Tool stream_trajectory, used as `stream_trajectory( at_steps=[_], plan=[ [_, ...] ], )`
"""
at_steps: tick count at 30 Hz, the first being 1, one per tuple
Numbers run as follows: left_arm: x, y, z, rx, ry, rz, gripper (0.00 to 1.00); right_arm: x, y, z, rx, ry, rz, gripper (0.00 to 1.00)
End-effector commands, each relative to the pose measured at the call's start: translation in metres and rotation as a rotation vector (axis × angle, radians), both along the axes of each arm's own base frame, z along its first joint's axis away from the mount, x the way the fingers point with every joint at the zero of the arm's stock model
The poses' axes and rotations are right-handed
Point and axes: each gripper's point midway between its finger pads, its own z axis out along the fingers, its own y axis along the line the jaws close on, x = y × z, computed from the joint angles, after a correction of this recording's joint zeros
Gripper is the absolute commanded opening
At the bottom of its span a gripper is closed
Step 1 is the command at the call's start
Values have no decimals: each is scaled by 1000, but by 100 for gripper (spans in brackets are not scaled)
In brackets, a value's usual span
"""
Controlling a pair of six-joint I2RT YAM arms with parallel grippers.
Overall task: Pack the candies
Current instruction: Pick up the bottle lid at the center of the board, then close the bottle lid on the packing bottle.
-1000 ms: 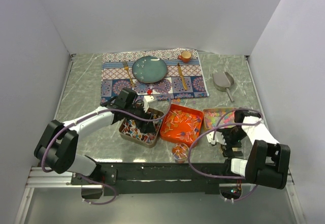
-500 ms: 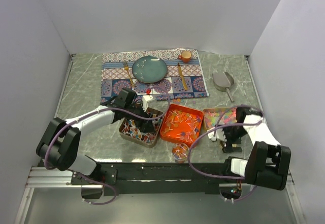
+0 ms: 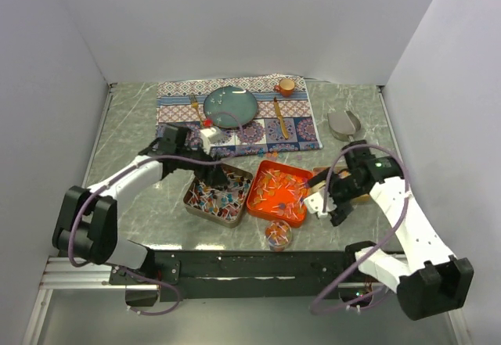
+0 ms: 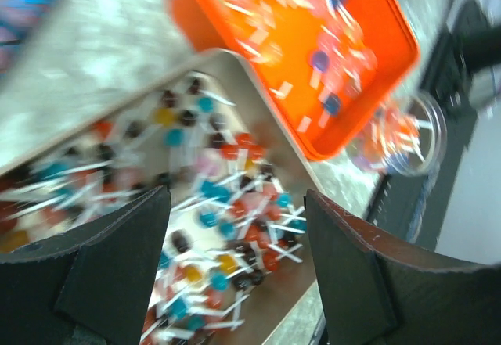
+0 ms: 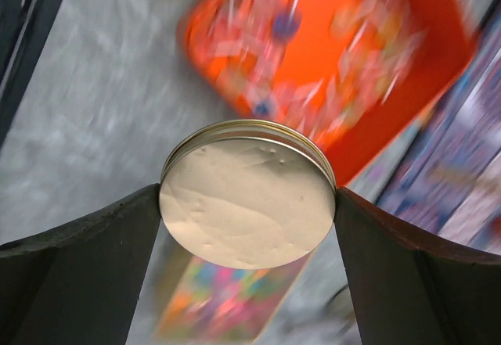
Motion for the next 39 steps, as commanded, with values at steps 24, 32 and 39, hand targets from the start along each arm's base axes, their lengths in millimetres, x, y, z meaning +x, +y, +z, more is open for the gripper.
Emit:
stream_trajectory(
  at_steps=[24,32,39],
  plan=[
    [7,69,65,-102,-192,294,76,-100,132,-20,-144,267,456,88],
    [8,69,74,-126,-208,314,76,-79,138,-46,-225,221,364,88],
    [4,69,69,-130,-197,319,76,-74,139,-62,-259,190,348,89]
  ],
)
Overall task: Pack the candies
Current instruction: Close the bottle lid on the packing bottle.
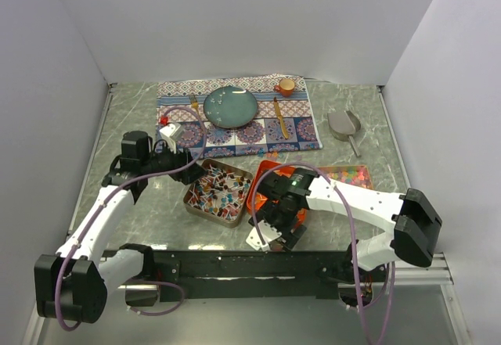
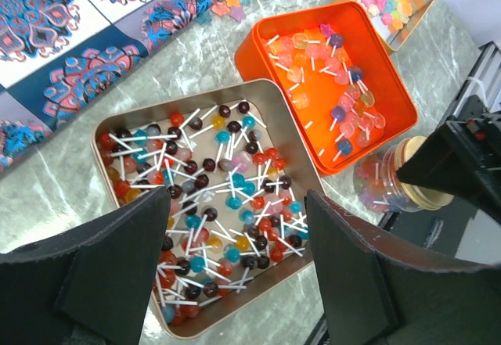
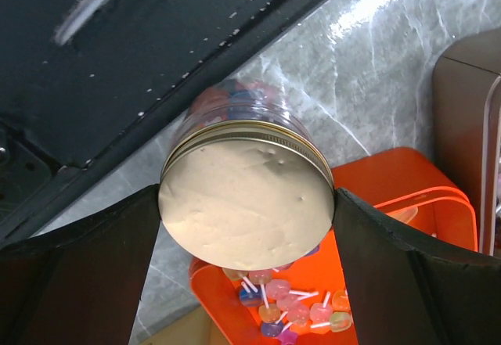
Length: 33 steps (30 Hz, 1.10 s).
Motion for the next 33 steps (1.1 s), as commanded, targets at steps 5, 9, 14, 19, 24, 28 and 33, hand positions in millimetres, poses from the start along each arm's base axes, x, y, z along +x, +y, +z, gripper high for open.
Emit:
stream_trajectory(
  at_steps=[5,9,14,19,24,28,33],
  plan=[
    [2,0,9,-22,-38,13,76,-2,0,-13,-35,-14,-5,88],
    [0,0,5,-21,-30,8,76,-5,-1,-13,-40,-8,2,88],
    [-2,-1,2,-28,-23,6,76,-9,-4,-13,-47,2,4,88],
    [-2,-2,6,-37,-26,1,76,-8,-6,-21,-86,1,-15,88],
    [-4,-1,5,-23,-25,-6,76,-12,-12,-20,-116,14,-3,88],
    [-4,-2,3,-32,-16,-11,76,-12,-13,-26,-123,10,-19,90],
    [-1,-3,9,-45,-23,-3,76,-12,-7,-34,-99,22,-100,100]
  ],
)
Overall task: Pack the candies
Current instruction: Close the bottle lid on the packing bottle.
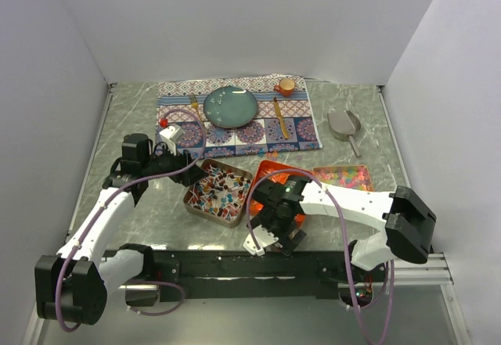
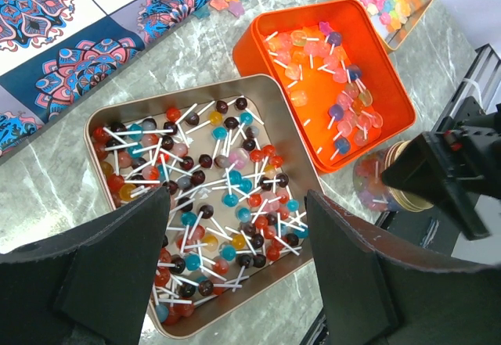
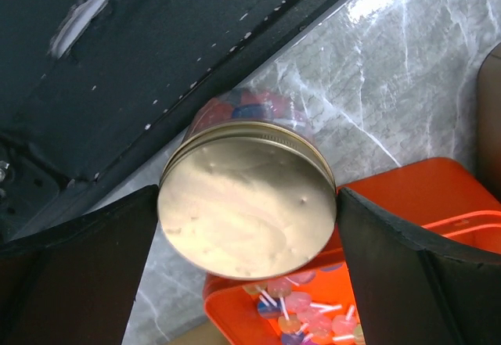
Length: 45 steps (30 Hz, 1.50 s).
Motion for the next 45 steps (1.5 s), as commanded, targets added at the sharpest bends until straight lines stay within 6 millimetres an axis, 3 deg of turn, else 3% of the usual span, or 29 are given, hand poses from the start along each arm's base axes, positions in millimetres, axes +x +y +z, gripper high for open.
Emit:
stream_trajectory(
  at_steps=[1,10,13,14,16,17,18,20,23,27,29,32,33,35,36,40,41,44,45],
  plan=[
    [3,-3,16,-38,-43,-7,76,-5,2,-15,6,23,-75,100],
    [-3,-4,21,-36,-73,-31,77,-11,4,-13,137,25,-211,100],
    [-10,-8,34,-95,-120,-37,78,-5,16,-5,201,27,-316,100],
    [-12,-8,49,-122,-185,-24,78,-3,20,-3,215,34,-345,100],
    [-19,-7,50,-187,-188,29,79,4,29,5,241,58,-427,100],
    [-27,-5,71,-217,-299,39,78,7,32,4,234,72,-460,100],
    [-28,-1,58,-222,-292,86,79,12,36,7,244,81,-498,100],
    [-39,1,62,-240,-347,94,81,20,40,8,243,115,-583,100],
    [-53,-1,51,-233,-376,52,81,35,44,12,268,120,-674,100],
    [-80,-22,36,-241,-404,-123,79,36,36,2,260,88,-656,100],
    [-88,-35,30,-225,-414,-204,75,35,34,1,254,83,-641,100],
    [-109,-56,27,-190,-507,-390,58,36,29,-3,255,63,-644,100],
    [-111,-58,22,-170,-557,-431,39,35,27,-6,252,56,-647,100],
    [-116,-61,16,-179,-590,-490,17,39,26,-8,261,37,-672,100],
    [-118,-62,13,-170,-637,-514,1,42,28,-9,276,33,-697,100],
    [-126,-64,10,-252,-738,-468,1,46,31,-8,316,23,-763,100],
    [-128,-62,-2,-257,-778,-432,1,48,29,-10,320,14,-784,100],
    [-148,-74,-16,-274,-816,-479,1,50,29,-8,354,9,-826,100],
    [-153,-81,-10,-278,-882,-507,1,50,31,-6,369,19,-849,100]
  ],
)
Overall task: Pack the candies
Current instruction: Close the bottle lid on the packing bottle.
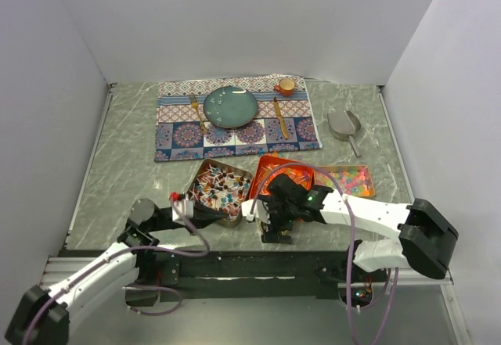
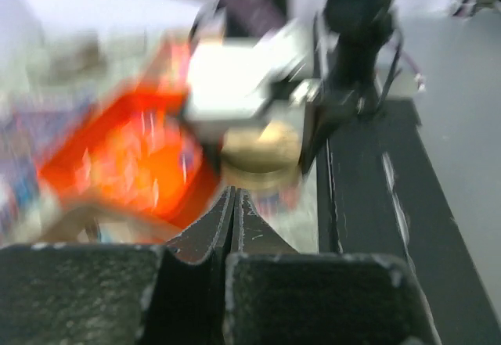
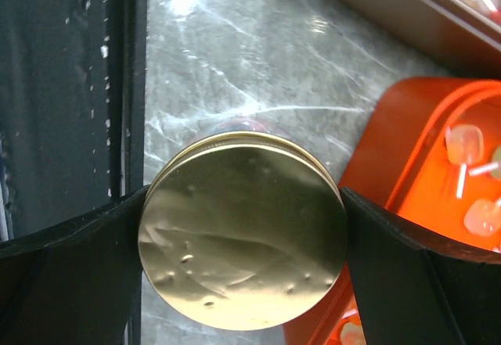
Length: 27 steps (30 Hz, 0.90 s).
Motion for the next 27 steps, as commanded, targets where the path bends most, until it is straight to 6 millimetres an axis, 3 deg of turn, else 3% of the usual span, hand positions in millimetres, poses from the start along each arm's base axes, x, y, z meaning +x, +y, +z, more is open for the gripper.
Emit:
stream_trajectory(
  at_steps=[1,3,4,5,6,7,11,23,27],
  plan=[
    [-18,-12,-9,-62,-166,-30,1,17,10,18,101,-62,-121,100],
    [-23,-23,6,-97,-181,-96,1,11,7,16,104,-34,-138,100],
    [-18,-30,-8,-56,-120,-107,1,9,7,17,113,-26,-141,100],
    [-17,-36,-7,-63,-70,-119,1,7,5,15,111,-20,-146,100],
    [-17,-45,9,-112,-91,-135,1,6,4,15,113,-17,-150,100],
    [-15,-52,-4,-91,-48,-128,1,6,4,15,116,-16,-155,100],
    [-25,-84,-8,-68,22,-128,1,6,-1,14,109,-32,-158,100],
    [-2,-116,-3,-122,132,6,1,9,-2,19,142,-48,-203,100],
    [6,-130,-14,-106,181,45,1,12,3,19,155,-45,-204,100]
  ],
)
